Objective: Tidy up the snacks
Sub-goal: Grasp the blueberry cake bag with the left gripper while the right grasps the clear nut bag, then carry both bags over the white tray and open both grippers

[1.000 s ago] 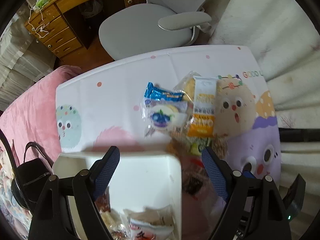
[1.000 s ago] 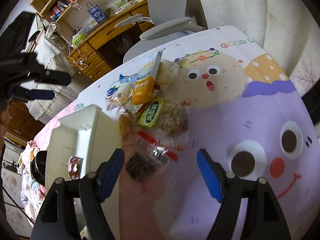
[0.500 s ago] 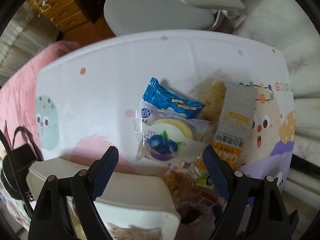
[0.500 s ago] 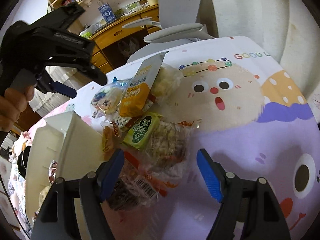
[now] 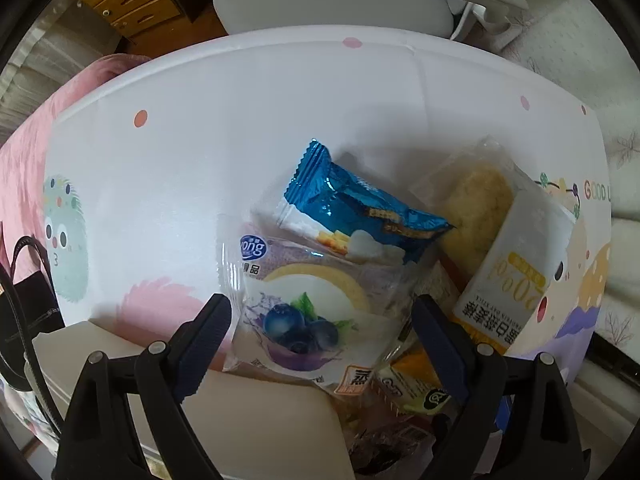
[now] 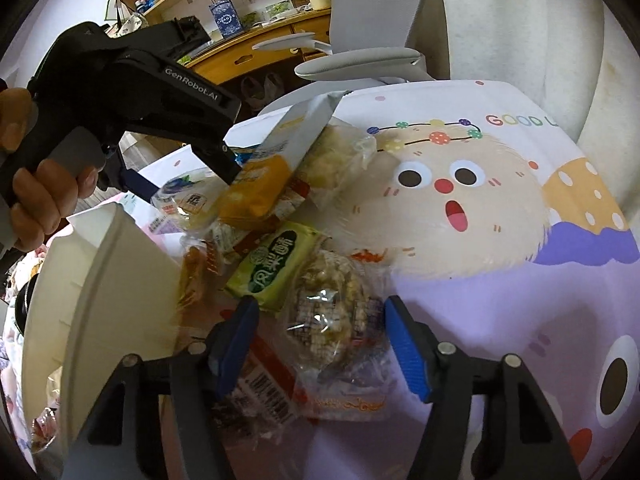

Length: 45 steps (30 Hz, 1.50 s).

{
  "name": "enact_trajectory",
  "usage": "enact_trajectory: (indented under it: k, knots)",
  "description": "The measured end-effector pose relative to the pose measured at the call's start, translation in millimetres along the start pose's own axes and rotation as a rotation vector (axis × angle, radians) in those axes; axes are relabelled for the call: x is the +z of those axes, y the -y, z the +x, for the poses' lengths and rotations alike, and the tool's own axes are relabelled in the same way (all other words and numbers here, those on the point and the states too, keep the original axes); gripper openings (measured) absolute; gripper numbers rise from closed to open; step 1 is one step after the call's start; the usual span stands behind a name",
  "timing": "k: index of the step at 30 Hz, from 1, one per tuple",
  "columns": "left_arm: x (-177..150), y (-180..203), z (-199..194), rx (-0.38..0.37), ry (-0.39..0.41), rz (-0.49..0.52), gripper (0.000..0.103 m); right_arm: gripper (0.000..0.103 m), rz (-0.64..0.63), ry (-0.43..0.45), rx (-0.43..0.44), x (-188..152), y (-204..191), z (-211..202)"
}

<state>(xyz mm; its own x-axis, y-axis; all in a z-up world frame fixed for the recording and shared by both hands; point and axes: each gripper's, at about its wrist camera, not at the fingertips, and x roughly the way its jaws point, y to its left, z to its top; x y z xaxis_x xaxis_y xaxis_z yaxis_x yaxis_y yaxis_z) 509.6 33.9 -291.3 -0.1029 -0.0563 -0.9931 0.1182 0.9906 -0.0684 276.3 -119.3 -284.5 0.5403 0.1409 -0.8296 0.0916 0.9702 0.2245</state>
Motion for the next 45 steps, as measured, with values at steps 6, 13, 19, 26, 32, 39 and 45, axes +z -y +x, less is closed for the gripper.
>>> enact_trajectory:
  k: [6, 13, 19, 26, 32, 39, 45]
  knots:
    - [2, -2, 7, -0.011, -0.006, -0.022, 0.091, 0.049, -0.033, 0.006, -0.022, 0, 2, 1]
    - [0, -7, 14, -0.009, -0.003, -0.06, 0.078, 0.043, -0.051, -0.018, -0.008, 1, 5, -3]
    - [-8, -20, 9, -0.02, 0.013, -0.09, 0.061, 0.043, -0.042, -0.038, -0.003, 3, 6, -4]
    - [-17, -29, -7, -0.028, 0.037, -0.101, 0.047, 0.042, -0.016, -0.047, -0.011, 6, 8, -7]
    - [-23, -38, -35, -0.055, 0.075, -0.103, 0.037, 0.042, -0.011, -0.026, -0.026, 7, 6, -21]
    - [-39, -39, -70, -0.093, 0.13, -0.095, 0.035, 0.042, -0.013, 0.012, -0.041, 9, -2, -45]
    - [-52, -36, -106, -0.135, 0.176, -0.088, 0.035, 0.042, -0.026, 0.051, -0.043, 9, -13, -68]
